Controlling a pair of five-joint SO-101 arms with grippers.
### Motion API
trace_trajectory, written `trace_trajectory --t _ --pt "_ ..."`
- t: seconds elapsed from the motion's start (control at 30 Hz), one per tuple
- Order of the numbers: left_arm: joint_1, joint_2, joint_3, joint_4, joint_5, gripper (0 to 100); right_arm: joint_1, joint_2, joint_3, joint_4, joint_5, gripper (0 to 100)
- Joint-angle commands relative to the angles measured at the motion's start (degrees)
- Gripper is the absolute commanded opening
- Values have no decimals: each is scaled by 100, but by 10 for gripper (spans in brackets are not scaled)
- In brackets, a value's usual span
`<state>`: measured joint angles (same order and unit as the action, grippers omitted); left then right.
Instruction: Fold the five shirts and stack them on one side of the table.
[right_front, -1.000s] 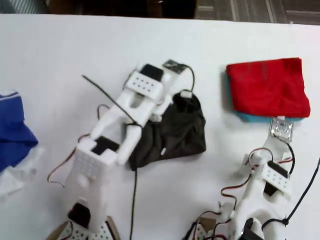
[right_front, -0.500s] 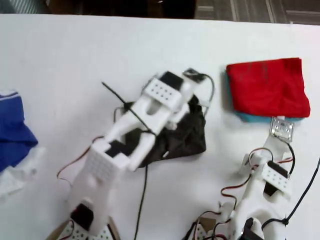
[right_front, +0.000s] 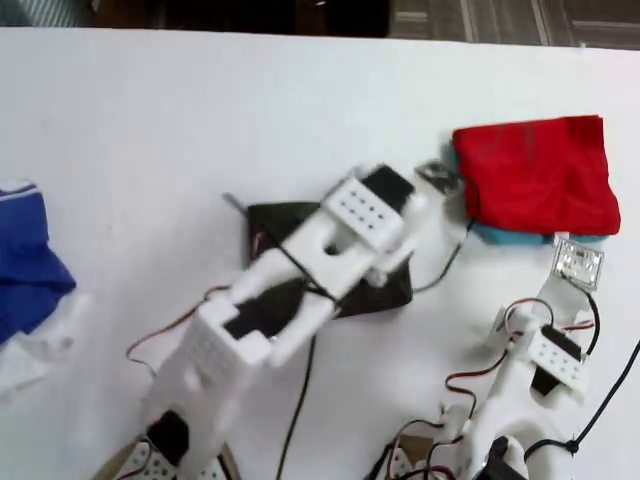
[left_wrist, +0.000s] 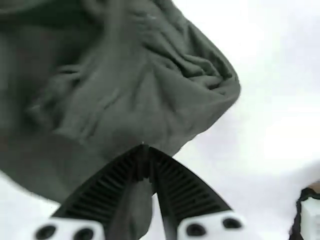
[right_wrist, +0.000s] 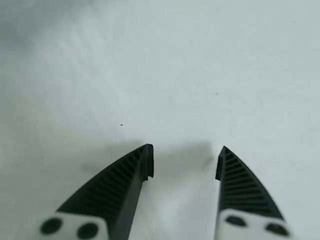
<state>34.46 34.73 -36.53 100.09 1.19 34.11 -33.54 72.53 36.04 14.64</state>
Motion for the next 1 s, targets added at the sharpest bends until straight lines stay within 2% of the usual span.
trace_trajectory --t 0.0,0.13,0.4,0.7,0.97 --pt "-747 -536 -154 62 53 26 40 -189 -62 -75 -53 211" --pt "-1301 -149 -163 44 53 26 40 -189 -62 -75 -53 211" --pt "-1345 870 -215 -510 62 26 40 -189 -62 -75 -53 211" --pt "-598 809 -163 -360 264 26 48 -189 -62 -75 -79 211" --pt "132 501 -637 167 369 26 286 -189 -97 -75 -97 211"
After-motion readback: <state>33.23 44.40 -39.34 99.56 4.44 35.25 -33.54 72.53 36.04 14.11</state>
